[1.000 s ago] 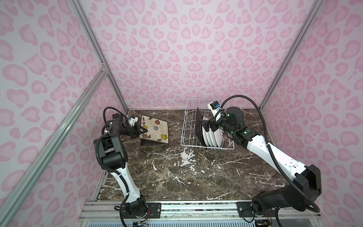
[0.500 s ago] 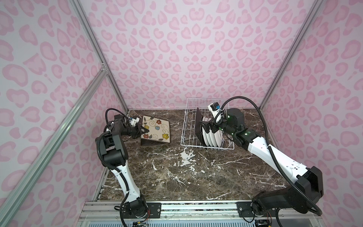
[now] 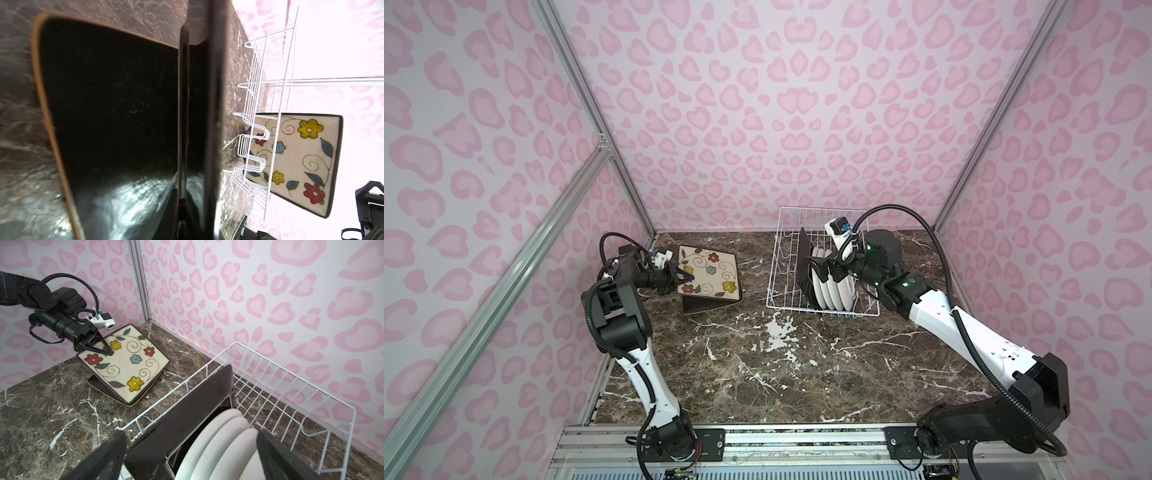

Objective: Unload the plates from the dish rack
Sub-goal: Place the plate on the plate.

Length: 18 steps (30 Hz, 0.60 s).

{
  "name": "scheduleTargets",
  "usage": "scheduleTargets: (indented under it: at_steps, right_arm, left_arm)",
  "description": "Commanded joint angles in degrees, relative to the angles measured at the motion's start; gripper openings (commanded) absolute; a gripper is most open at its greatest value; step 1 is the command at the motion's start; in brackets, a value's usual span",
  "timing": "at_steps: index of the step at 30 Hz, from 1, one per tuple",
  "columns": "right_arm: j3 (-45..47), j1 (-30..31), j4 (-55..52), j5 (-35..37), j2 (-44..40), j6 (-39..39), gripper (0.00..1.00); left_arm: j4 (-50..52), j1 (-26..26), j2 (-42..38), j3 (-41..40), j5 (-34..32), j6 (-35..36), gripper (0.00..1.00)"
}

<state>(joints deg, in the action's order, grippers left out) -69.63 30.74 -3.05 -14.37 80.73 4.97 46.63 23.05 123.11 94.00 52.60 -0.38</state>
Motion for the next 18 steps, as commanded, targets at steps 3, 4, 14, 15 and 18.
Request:
scheduleTargets:
  at_steps: [3, 4, 14, 15, 18]
  right_arm:
    - [0.08, 0.28, 0.83, 0.24, 0.22, 0.12, 0.99]
    - [0.05, 0.23, 0.93, 0.24, 0.21, 0.21, 0.99]
    - [-0.37, 0.23, 0.51, 0.57, 0.5, 1.31, 0.99]
    - [-0.34, 0.25, 0.5, 0.78, 0.46, 1.42, 0.99]
    - [-0.15, 0.22, 0.5, 1.23, 0.3, 1.74, 0.99]
  left_arm:
    - [3.14, 0.11, 1.25, 0.93, -6.26, 0.65, 0.18]
    - [3.27, 0.13, 1.47, 0.93, -6.28, 0.65, 0.19]
    - [2.95, 0.09, 1.69, -0.55, -6.37, -0.42, 0.26]
    - [2.66, 0.15, 1.28, -0.87, -6.4, -0.85, 0.26]
    - [1.92, 0.15, 0.05, -1.99, -5.35, -2.42, 0.25]
